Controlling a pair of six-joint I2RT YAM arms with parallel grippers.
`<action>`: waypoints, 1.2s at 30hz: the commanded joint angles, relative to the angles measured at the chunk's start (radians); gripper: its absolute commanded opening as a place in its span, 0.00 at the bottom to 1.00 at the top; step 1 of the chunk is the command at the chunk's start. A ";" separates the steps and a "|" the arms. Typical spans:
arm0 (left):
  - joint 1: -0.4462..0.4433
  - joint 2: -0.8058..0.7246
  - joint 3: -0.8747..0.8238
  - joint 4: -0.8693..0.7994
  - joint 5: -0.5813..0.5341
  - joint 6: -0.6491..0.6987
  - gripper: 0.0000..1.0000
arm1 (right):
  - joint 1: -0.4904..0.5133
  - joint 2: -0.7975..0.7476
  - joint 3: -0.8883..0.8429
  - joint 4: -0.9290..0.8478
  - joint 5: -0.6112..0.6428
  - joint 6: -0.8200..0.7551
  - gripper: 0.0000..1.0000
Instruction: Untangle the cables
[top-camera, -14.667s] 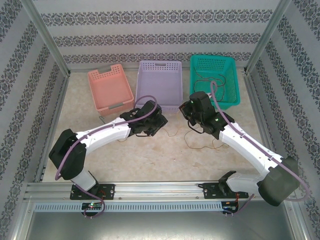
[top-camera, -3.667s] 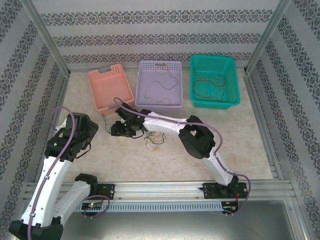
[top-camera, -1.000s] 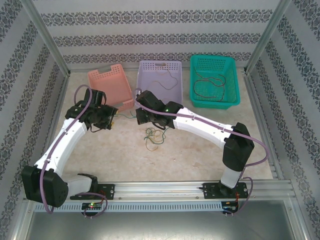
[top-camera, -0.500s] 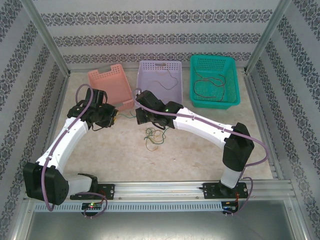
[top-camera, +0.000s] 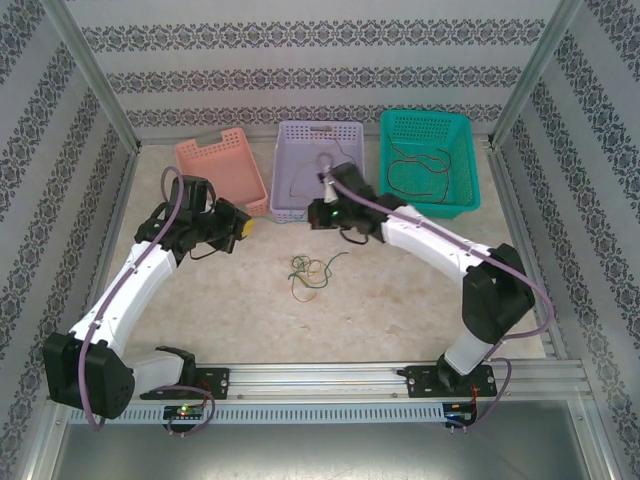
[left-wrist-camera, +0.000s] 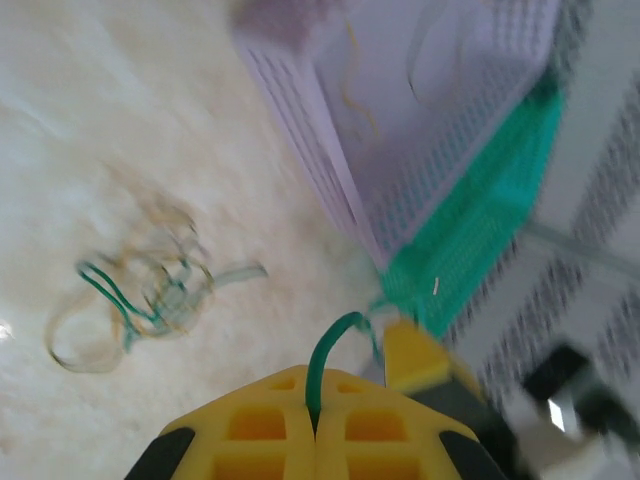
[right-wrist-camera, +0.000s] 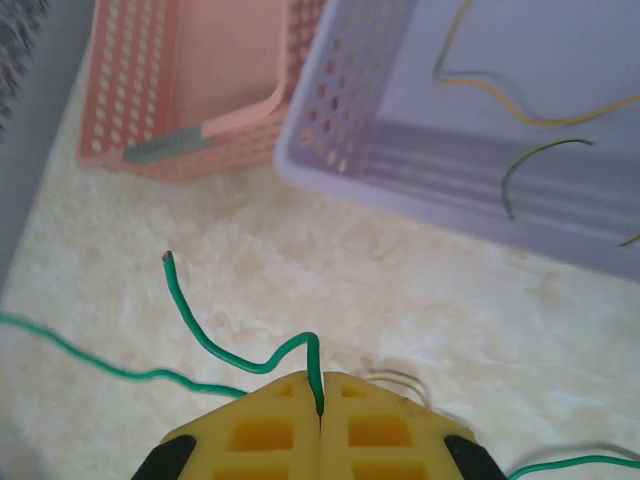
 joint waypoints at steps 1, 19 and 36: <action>0.004 0.056 0.056 0.061 0.247 0.142 0.00 | -0.164 -0.070 -0.072 0.065 -0.189 0.032 0.00; -0.383 0.229 0.123 -0.276 0.217 0.759 0.00 | -0.489 -0.056 -0.090 0.370 -0.350 0.684 0.00; -0.702 0.395 0.264 -0.160 0.198 0.858 0.00 | -0.481 0.024 0.037 0.596 -0.092 0.789 0.00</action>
